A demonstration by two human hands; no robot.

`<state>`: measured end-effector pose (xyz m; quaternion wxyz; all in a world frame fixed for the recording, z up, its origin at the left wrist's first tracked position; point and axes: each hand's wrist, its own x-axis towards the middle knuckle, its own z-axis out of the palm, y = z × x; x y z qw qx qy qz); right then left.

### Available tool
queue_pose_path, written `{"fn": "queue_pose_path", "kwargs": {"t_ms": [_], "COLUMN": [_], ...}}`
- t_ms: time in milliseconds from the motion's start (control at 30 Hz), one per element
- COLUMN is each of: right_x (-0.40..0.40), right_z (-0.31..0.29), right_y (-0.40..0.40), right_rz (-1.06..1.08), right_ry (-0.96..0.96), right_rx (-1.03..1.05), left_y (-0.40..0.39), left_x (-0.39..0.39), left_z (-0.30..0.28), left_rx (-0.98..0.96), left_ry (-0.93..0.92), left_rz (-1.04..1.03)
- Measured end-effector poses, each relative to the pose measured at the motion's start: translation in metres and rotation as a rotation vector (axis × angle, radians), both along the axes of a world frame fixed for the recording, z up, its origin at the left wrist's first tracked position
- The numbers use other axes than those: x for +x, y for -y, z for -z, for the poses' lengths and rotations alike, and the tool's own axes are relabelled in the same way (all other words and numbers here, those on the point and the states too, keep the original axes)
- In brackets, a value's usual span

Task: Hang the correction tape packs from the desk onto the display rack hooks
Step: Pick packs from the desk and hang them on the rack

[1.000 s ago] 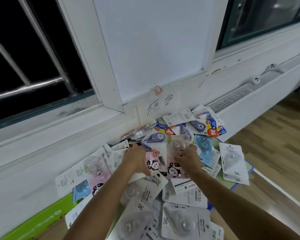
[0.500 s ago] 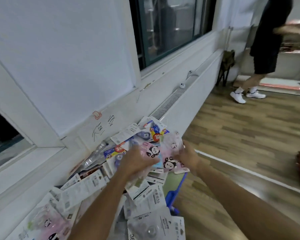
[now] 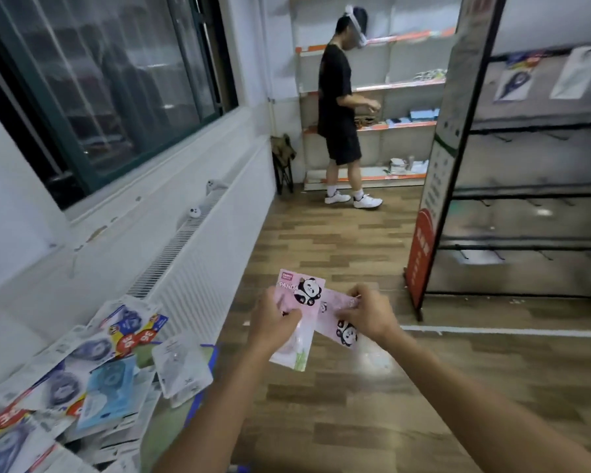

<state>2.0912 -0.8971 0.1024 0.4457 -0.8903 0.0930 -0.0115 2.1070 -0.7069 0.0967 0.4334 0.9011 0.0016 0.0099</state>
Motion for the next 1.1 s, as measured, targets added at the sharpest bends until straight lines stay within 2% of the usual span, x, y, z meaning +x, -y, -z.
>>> {"fn": "queue_pose_path", "kwargs": {"t_ms": [167, 300, 567, 700, 833, 900, 1100], "right_x": [-0.006, -0.014, -0.016, 0.005, 0.037, 0.052, 0.091], "right_z": [-0.007, -0.007, 0.001, 0.002, -0.001, -0.006, -0.020], "right_y": [0.117, 0.197, 0.340, 0.416, 0.496, 0.534, 0.637], "right_rz": [0.115, 0.228, 0.477, 0.600, 0.713, 0.771, 0.871], "right_ry": [0.050, 0.058, 0.075, 0.145, 0.241, 0.270, 0.336], "right_rx": [-0.059, 0.078, 0.135, 0.144, 0.326, 0.386, 0.380], "left_y": [0.121, 0.206, 0.362, 0.445, 0.534, 0.579, 0.701], "left_x": [0.013, 0.025, 0.057, 0.089, 0.139, 0.162, 0.210], "left_z": [-0.001, 0.003, 0.005, 0.008, 0.001, -0.006, -0.021], "left_rx": [-0.177, -0.175, -0.191, -0.211, -0.226, -0.301, -0.433], "left_ry": [-0.054, -0.059, -0.080, -0.122, -0.092, -0.100, -0.111], "left_rz": [0.084, 0.185, 0.392, 0.469, 0.520, 0.552, 0.633]}}
